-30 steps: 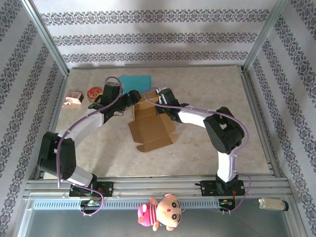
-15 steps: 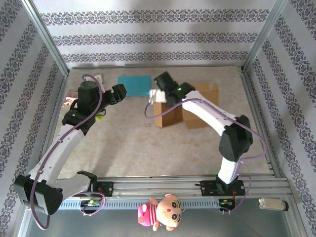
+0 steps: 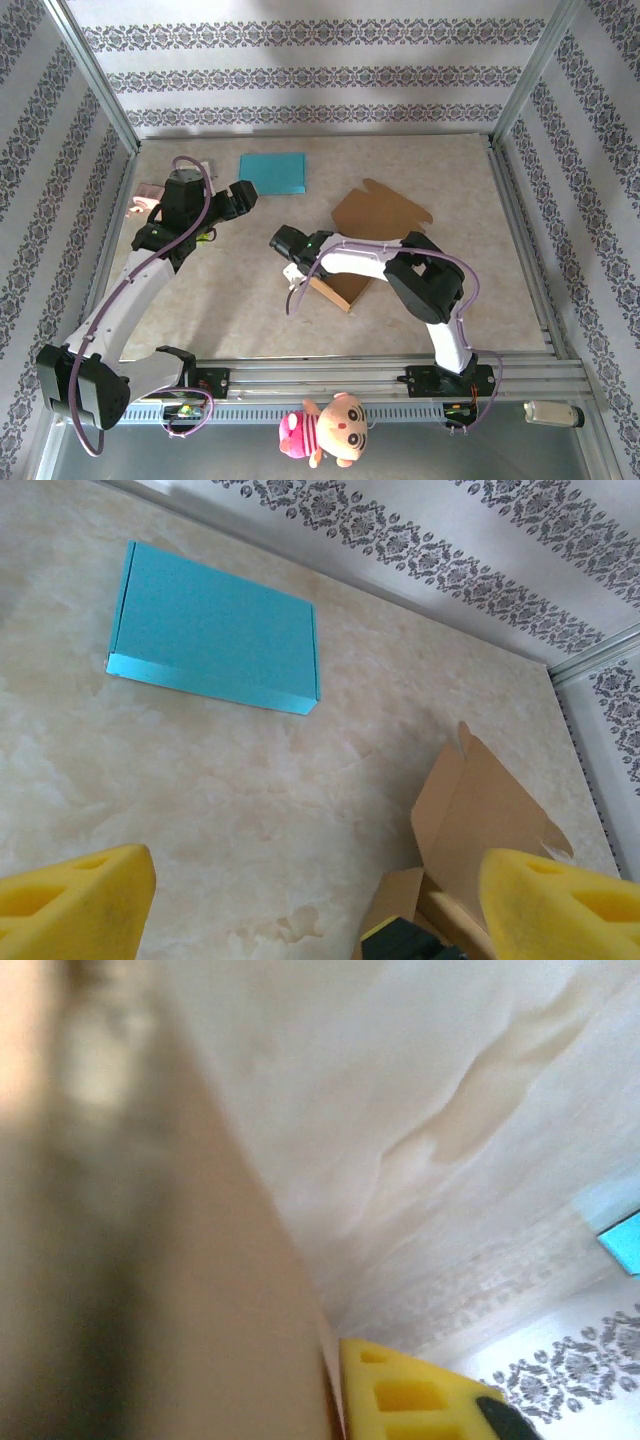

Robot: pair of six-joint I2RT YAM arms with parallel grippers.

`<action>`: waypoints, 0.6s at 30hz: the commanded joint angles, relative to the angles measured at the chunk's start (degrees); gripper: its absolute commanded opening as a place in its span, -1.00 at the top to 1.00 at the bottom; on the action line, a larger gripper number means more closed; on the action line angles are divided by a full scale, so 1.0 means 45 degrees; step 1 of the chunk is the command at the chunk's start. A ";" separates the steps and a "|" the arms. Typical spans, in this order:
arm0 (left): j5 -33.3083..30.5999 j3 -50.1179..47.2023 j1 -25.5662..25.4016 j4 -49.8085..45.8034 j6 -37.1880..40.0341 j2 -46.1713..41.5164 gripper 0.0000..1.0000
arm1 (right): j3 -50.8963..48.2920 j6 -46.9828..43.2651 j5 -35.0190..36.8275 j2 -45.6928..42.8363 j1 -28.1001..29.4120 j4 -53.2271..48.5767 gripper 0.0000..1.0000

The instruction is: Fold the paper box

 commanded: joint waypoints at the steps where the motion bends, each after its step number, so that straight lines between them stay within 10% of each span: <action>1: 0.0041 0.0129 0.0192 0.0031 -0.0173 0.0013 -0.69 | -0.0833 0.0076 -0.1211 -0.0669 -0.0048 0.2127 0.38; 10: 0.0377 0.0362 0.0191 0.0167 0.2781 0.1031 -0.68 | -0.1346 0.2332 -0.1173 -0.3889 -0.0631 0.1583 -0.13; 18: 0.3948 0.3123 0.0199 -0.1653 0.4478 0.3725 -0.63 | -0.3046 2.0370 -0.5710 -0.8436 -0.6076 0.0460 -0.77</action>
